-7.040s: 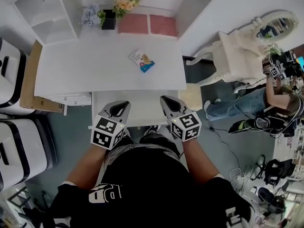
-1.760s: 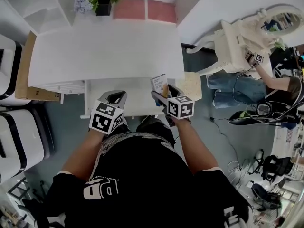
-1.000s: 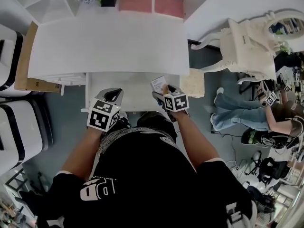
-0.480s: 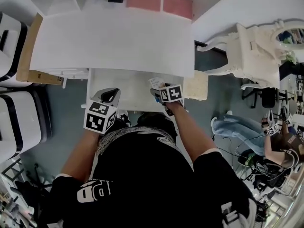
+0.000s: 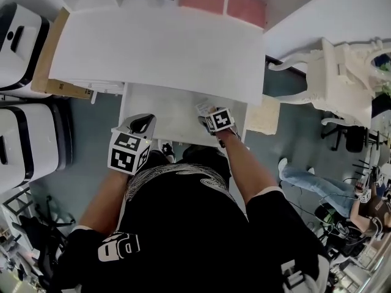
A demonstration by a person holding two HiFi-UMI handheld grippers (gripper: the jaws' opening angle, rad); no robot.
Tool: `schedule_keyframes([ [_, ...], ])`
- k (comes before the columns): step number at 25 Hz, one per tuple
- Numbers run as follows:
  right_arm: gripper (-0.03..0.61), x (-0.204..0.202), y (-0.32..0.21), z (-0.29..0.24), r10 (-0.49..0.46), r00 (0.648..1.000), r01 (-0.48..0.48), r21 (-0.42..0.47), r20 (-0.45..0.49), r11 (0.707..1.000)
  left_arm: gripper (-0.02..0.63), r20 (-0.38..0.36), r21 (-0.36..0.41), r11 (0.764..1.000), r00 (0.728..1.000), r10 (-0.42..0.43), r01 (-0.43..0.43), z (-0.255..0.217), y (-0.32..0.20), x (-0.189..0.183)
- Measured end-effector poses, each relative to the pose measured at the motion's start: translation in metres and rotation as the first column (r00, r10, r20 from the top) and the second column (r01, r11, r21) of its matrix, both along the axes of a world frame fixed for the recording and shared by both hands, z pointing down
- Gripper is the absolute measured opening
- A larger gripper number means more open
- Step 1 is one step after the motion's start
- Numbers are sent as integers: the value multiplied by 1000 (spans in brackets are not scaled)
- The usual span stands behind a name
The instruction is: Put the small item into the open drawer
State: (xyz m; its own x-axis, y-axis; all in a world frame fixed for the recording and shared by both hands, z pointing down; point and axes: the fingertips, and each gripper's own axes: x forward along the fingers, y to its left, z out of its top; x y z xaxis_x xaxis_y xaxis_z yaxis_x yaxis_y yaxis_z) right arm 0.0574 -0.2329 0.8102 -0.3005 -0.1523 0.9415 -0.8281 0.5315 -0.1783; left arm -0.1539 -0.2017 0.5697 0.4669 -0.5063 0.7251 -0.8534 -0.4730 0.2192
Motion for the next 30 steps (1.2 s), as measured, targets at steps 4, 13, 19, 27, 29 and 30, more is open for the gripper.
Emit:
schedule_keyframes([
  [4, 403, 0, 2, 13, -63, 997, 62, -13, -51, 998, 14, 19, 1, 1000, 1000, -12, 12, -1, 2, -6],
  [13, 408, 0, -1, 8, -99, 993, 102, 30, -67, 994, 14, 4, 8, 1000, 1000, 5, -5, -3, 5, 3],
  [19, 408, 4, -1, -18, -41, 998, 46, 85, -50, 995, 14, -27, 34, 998, 998, 49, -48, -9, 0, 14],
  [27, 333, -5, 1, -110, 122, 978, -163, 250, 170, 955, 14, -83, 81, 989, 988, 127, -121, -24, -5, 34],
  [29, 283, -7, 2, -140, 143, 965, -206, 298, 222, 932, 14, -96, 102, 986, 985, 144, -134, -32, -7, 37],
  [30, 241, -7, 2, -155, 156, 956, -233, 320, 248, 918, 14, -101, 112, 984, 983, 153, -141, -36, -7, 39],
])
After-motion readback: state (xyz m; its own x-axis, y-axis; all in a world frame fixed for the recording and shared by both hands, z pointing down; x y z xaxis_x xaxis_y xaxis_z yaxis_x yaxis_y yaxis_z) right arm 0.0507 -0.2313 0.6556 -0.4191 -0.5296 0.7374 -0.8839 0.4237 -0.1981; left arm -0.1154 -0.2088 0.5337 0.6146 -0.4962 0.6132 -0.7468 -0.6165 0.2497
